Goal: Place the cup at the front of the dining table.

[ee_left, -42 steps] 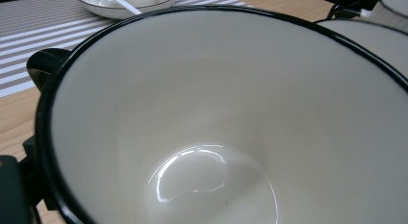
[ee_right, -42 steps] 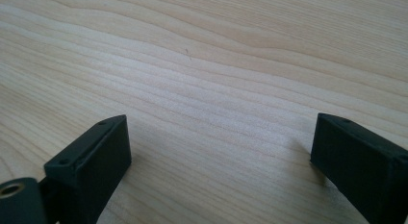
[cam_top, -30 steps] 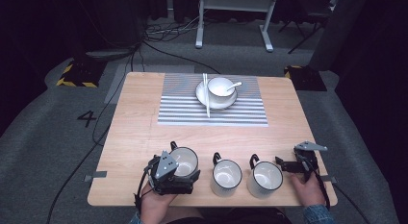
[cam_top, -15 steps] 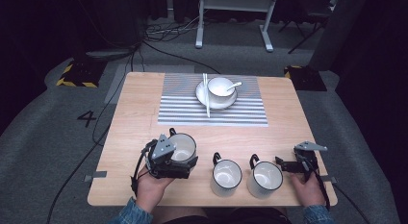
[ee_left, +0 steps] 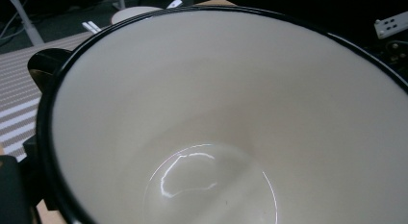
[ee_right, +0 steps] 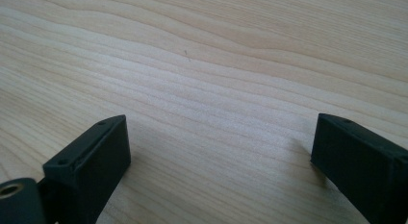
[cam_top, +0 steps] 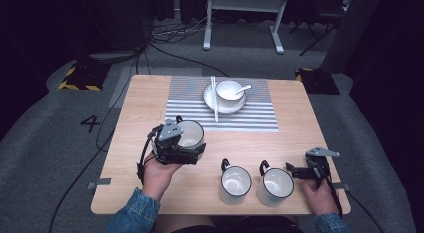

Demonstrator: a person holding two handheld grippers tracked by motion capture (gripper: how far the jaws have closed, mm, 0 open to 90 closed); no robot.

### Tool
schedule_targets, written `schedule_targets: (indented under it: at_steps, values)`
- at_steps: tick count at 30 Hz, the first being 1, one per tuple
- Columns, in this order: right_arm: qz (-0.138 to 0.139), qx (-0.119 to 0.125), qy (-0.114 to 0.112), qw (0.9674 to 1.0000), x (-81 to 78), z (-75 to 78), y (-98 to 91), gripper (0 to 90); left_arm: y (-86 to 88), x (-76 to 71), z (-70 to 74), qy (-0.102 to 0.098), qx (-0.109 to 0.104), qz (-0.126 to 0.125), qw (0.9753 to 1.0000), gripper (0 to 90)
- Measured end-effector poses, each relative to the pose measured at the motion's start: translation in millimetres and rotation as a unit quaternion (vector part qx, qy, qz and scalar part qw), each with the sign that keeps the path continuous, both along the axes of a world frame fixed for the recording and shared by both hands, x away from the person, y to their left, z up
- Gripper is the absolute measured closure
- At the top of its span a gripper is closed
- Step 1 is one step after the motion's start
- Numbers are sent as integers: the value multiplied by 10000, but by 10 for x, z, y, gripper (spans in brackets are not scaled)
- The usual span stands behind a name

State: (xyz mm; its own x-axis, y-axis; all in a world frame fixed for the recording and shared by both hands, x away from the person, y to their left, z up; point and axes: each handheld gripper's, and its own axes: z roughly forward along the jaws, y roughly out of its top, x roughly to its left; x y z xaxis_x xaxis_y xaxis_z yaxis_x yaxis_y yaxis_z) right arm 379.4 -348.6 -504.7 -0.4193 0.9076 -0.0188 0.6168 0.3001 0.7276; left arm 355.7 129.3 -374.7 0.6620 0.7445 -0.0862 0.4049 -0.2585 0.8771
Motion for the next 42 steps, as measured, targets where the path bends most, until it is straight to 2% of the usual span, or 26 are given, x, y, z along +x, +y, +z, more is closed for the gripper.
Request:
schedule_targets:
  at_steps: [6, 11, 15, 17, 20, 27, 29, 31, 35, 36, 38, 42]
  values:
    - [-8, -27, -6, 10000, 3, -1, 0, 65, -37, 132, 78, -115, 28, 119, 9999, 31]
    - [-35, 17, 23, 10000, 0, 3, 17, 64, -50, 268, 134, -89, 124, 161, 9998, 31]
    - [-43, 1, 22, 10000, 1, 3, 21, 62, -28, 397, 174, -75, 7, 273, 9996, 31]
    - [-53, 0, 28, 10000, 3, 3, 24, 62, -19, 449, 191, -10, -119, 323, 9994, 31]
    - [-33, -15, 16, 10000, 6, 0, 23, 61, 7, 547, 228, -36, -203, 396, 9990, 31]
    - [-39, 4, 26, 10000, 5, 2, 26, 62, 38, 799, 291, -232, -247, 578, 9978, 31]
    - [-37, 0, 25, 10000, 6, 1, 25, 62, 51, 875, 282, -410, -336, 699, 9961, 31]
    - [-24, 10, 25, 10000, 9, 1, 24, 62, 32, 946, 273, -459, -343, 800, 9951, 31]
    - [-4, 7, 11, 10000, 14, -1, 22, 62, 36, 1126, 252, -487, -405, 782, 9949, 31]
    - [0, 7, 9, 10000, 14, -1, 21, 61, 34, 1163, 243, -398, -457, 775, 9952, 31]
    - [9, 11, 10, 10000, 16, -1, 20, 62, 37, 1254, 223, -386, -444, 807, 9950, 32]
    - [11, 8, 8, 10000, 16, -1, 20, 62, 61, 1448, 182, -294, -273, 931, 9948, 31]
